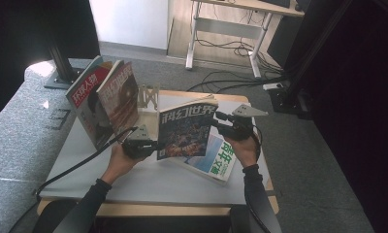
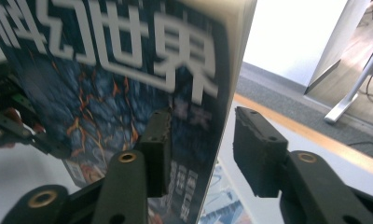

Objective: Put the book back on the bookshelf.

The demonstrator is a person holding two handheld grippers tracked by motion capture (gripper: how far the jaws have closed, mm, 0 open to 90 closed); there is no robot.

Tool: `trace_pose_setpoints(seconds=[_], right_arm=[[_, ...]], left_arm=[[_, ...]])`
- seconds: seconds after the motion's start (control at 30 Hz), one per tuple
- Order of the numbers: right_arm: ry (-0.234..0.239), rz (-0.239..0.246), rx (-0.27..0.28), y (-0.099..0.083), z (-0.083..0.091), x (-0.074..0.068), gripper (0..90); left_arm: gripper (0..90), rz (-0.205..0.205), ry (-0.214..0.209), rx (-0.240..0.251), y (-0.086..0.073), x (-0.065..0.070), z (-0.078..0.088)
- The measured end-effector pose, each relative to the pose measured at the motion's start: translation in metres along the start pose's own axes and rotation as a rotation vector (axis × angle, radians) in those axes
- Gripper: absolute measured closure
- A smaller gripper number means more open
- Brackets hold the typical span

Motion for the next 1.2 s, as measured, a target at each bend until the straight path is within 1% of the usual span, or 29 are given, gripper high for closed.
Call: trace_pose_setpoints(seconds=[0.23,0.37,0.4,0.43,0.53,0.67,0.73,0.83,0.9,1.0,1.1,1.13,1.2], right_arm=[[0.008,-0.018,-0.035,-0.023,-0.012,0.004,48.0],[0.019,-0.029,-0.046,-0.032,-0.017,0.004,47.3],[0.032,-0.034,-0.046,-0.034,-0.018,0.003,47.3],[0.042,-0.034,-0.042,-0.035,-0.019,0.002,47.7],[0.049,-0.034,-0.048,-0.038,-0.020,0.000,49.3],[0.062,-0.028,-0.052,-0.040,-0.019,-0.003,54.6],[0.066,-0.028,-0.049,-0.041,-0.019,-0.004,58.6],[0.055,-0.024,-0.044,-0.042,-0.017,-0.005,63.9],[0.059,-0.028,-0.039,-0.043,-0.015,-0.004,65.7],[0.061,-0.028,-0.035,-0.044,-0.013,-0.005,66.1],[0.063,-0.025,-0.032,-0.044,-0.012,-0.006,66.1],[0.062,-0.024,-0.031,-0.044,-0.011,-0.006,66.0],[0.063,-0.025,-0.027,-0.044,-0.010,-0.006,66.0]], left_arm=[[82.7,-0.013,-0.007,-0.005,-0.001,0.005,0.002],[82.6,-0.020,-0.007,-0.005,-0.002,0.007,0.003],[82.6,-0.023,-0.007,-0.005,-0.002,0.008,0.003],[82.5,-0.023,-0.007,-0.006,-0.002,0.008,0.003],[82.4,-0.023,-0.007,-0.006,-0.002,0.009,0.003],[82.3,-0.027,-0.009,-0.007,-0.003,0.010,0.003],[82.3,-0.034,-0.008,-0.009,-0.003,0.011,0.004],[82.1,-0.039,-0.008,-0.009,-0.003,0.012,0.004],[81.7,-0.038,-0.007,-0.010,-0.003,0.013,0.004],[80.7,-0.050,-0.013,-0.015,-0.001,0.014,0.004],[78.8,-0.042,-0.025,0.002,0.005,0.015,0.006],[78.6,-0.054,-0.018,-0.002,0.008,0.016,0.006],[77.6,-0.050,-0.024,0.012,0.014,0.016,0.008]])
Point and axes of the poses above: each handheld gripper's, and its own axes: z roughly backward along the jaws, y roughly out of its top, x roughly to its right, the point moved 7 cm from there along -z, roughly forward along the jaws, and after that the axes turned 3 degrees about y, right-handed, at the moved point
